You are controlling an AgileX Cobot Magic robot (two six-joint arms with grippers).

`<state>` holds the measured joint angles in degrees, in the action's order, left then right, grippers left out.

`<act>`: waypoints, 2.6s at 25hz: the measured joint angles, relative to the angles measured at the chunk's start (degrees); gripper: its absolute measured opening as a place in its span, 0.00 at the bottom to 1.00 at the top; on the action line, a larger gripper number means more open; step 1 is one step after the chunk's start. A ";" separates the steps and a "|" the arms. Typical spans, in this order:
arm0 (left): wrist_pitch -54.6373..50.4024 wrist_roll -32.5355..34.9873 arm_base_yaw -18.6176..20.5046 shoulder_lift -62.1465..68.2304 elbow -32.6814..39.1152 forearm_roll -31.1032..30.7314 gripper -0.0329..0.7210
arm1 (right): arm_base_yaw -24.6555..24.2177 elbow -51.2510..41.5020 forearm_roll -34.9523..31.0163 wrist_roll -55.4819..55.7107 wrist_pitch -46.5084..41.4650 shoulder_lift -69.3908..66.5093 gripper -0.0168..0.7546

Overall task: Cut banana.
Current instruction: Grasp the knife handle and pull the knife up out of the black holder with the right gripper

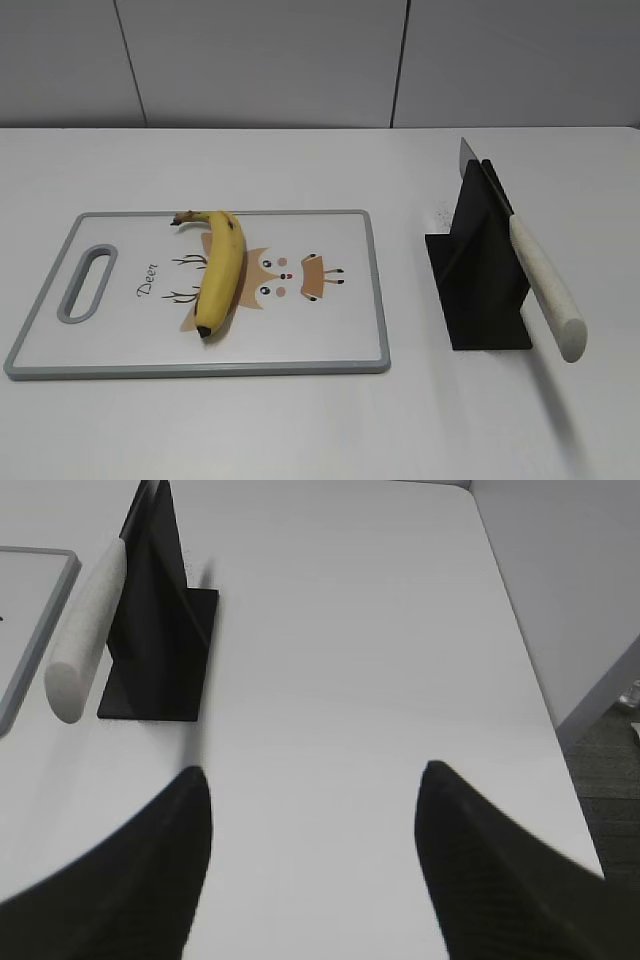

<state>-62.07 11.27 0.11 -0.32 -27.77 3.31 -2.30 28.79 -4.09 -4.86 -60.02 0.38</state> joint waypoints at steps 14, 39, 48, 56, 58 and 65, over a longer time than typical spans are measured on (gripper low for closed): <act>0.00 0.00 0.00 0.00 0.00 0.00 0.83 | 0.00 0.00 0.00 0.00 0.00 0.00 0.67; 0.00 0.00 0.00 0.00 0.00 0.00 0.83 | 0.00 3.61 0.00 0.00 -3.79 -6.48 0.67; 0.00 0.00 0.00 0.00 0.00 0.00 0.82 | 0.00 12.56 -0.38 0.18 -9.51 -25.24 0.67; 0.00 0.00 0.00 0.00 0.00 0.00 0.82 | 0.82 21.02 0.21 2.20 -9.56 -39.29 0.67; 0.00 0.00 0.00 0.00 0.00 0.00 0.82 | 1.81 22.69 0.26 3.16 -9.56 -42.18 0.67; 0.00 0.00 0.00 0.00 0.00 0.00 0.82 | 8.53 27.63 0.96 5.44 -9.54 -51.61 0.63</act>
<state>-62.07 11.27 0.11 -0.32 -27.77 3.31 6.23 56.42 -3.13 0.59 -69.56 -51.23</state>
